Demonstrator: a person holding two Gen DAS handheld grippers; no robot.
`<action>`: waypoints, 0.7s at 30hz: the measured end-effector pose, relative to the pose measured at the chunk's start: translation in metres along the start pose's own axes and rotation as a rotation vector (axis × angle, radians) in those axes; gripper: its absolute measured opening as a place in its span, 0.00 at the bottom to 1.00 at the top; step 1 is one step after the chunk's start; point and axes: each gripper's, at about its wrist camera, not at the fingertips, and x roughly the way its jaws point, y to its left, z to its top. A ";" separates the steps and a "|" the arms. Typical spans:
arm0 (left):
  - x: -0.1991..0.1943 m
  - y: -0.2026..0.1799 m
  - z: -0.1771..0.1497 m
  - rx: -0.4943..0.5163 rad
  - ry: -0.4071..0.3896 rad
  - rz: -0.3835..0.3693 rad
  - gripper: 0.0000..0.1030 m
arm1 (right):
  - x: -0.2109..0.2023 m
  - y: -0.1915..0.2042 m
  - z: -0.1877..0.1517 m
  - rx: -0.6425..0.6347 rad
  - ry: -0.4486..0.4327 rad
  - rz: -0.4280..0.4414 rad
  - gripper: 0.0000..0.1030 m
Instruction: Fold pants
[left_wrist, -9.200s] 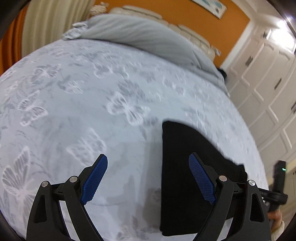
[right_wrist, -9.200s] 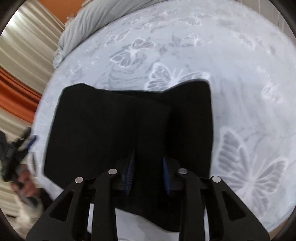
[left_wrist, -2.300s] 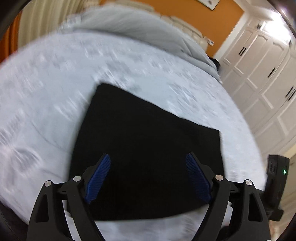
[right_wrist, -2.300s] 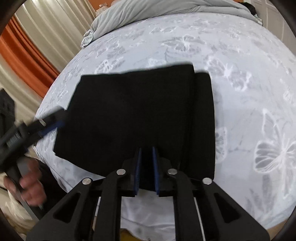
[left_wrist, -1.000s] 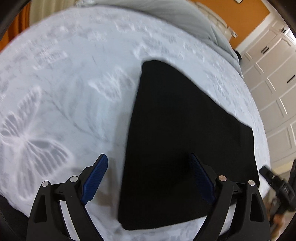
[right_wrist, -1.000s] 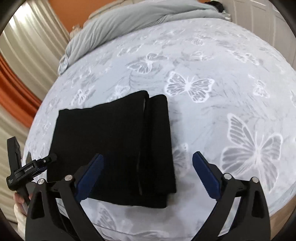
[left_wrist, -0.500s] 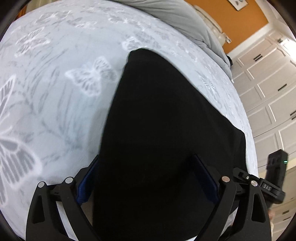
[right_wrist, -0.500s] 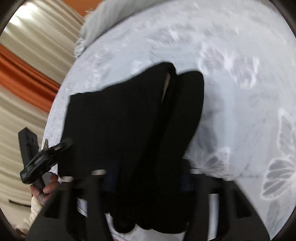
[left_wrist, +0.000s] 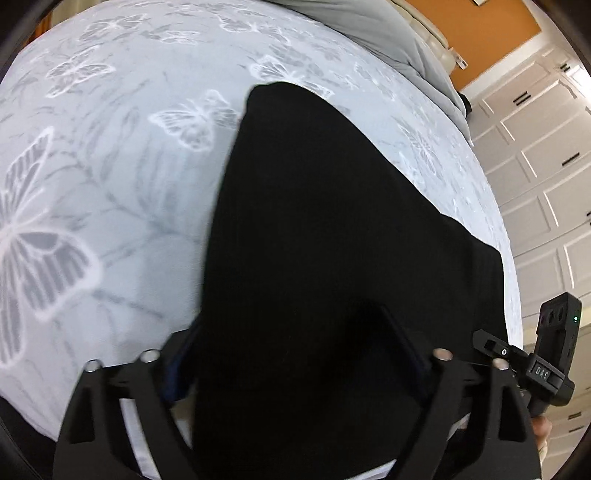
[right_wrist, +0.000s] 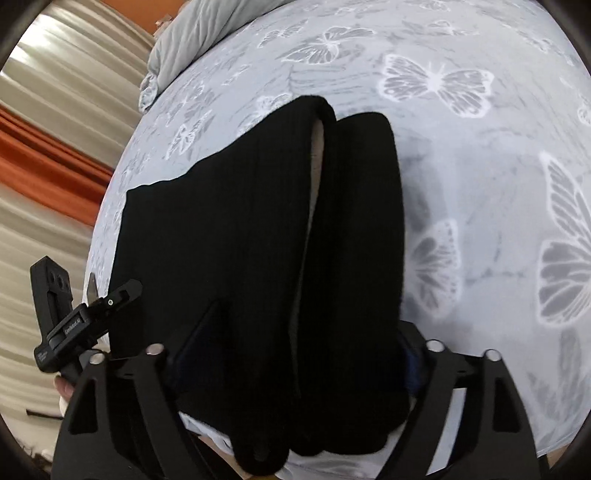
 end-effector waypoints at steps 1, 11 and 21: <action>0.002 -0.001 0.000 -0.004 -0.005 0.002 0.89 | 0.003 0.002 0.002 -0.002 0.007 0.010 0.94; 0.010 -0.012 0.003 0.016 -0.070 0.004 0.73 | -0.001 0.009 -0.004 -0.023 -0.062 -0.014 0.65; -0.054 -0.034 -0.012 0.091 -0.094 -0.005 0.29 | -0.054 0.046 -0.050 -0.090 -0.162 0.055 0.38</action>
